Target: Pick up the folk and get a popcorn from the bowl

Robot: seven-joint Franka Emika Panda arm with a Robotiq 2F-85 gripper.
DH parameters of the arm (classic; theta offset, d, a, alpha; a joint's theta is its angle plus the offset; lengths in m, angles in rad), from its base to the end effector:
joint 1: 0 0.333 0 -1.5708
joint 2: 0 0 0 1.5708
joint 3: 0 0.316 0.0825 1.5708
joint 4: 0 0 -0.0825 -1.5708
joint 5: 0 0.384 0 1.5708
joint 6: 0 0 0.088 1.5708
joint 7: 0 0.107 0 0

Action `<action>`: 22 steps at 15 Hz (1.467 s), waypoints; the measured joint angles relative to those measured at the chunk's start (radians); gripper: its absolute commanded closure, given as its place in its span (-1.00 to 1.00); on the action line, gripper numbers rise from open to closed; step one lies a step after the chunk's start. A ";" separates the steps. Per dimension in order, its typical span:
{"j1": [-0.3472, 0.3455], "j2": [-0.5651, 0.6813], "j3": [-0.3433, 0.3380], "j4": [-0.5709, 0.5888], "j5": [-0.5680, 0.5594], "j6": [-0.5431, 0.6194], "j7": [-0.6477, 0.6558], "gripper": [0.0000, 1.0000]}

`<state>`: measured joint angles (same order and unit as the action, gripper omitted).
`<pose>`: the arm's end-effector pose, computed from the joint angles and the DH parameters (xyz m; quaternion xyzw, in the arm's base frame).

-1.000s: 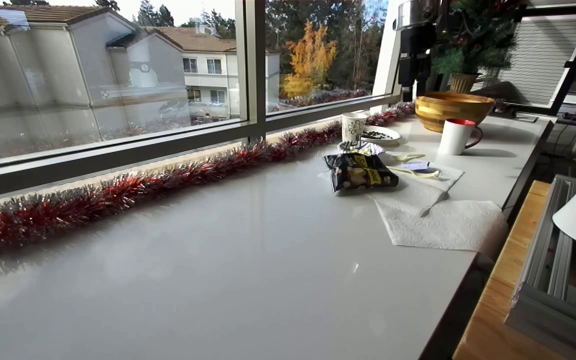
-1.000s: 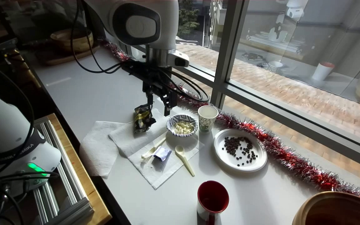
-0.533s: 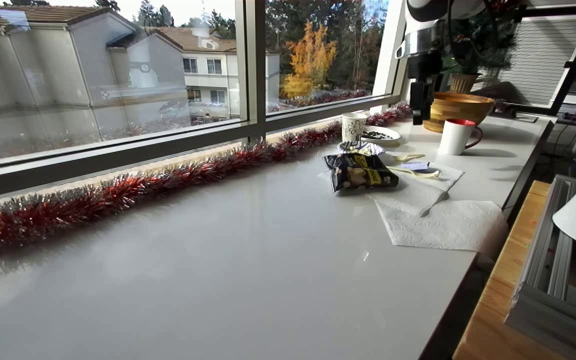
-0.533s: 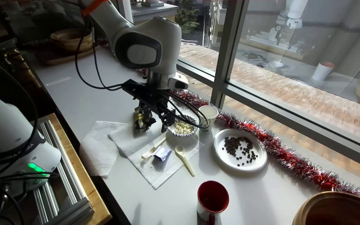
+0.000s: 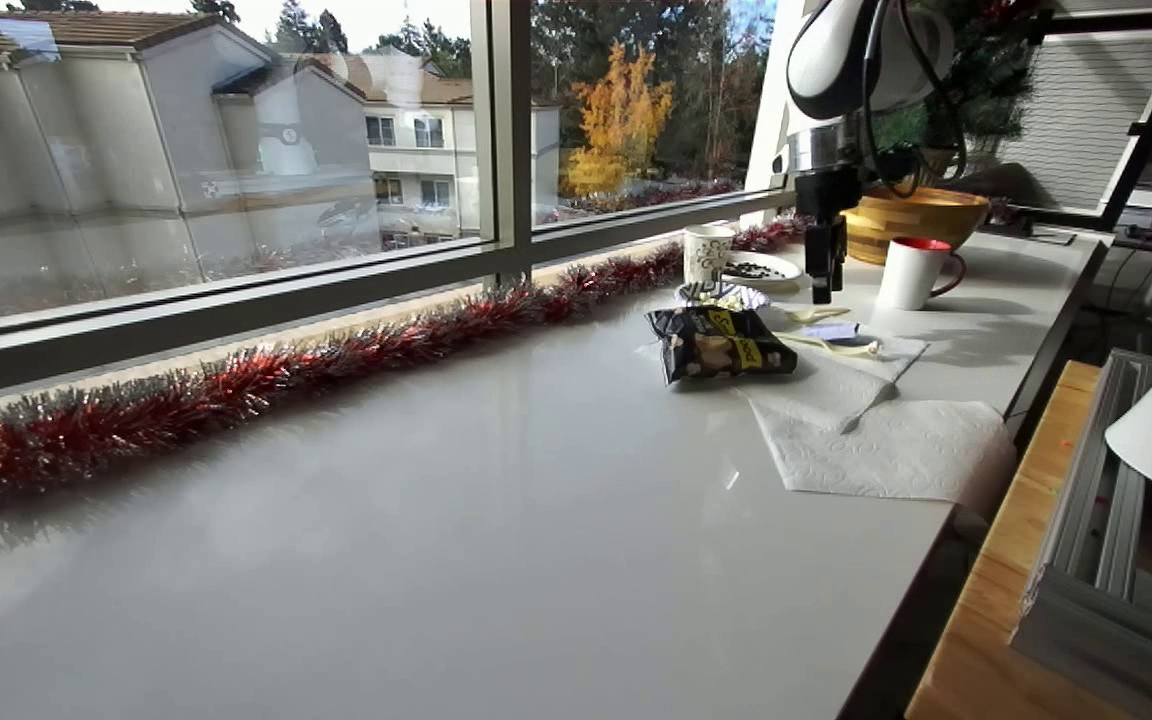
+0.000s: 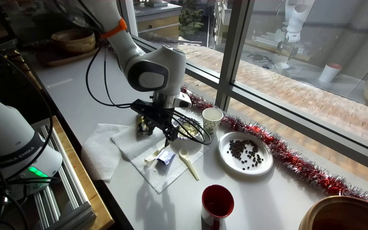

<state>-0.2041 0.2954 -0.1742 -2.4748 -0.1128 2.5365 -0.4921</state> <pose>0.4155 -0.1695 0.1610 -0.9862 -0.1068 0.1265 0.0015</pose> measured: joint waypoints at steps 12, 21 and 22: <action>-0.018 0.174 0.054 0.097 0.000 0.067 0.020 0.21; -0.051 0.196 0.078 0.115 0.000 0.049 0.021 0.23; -0.052 0.196 0.081 0.115 0.000 0.046 0.021 0.24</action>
<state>-0.2559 0.4910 -0.0932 -2.3596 -0.1129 2.5829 -0.4711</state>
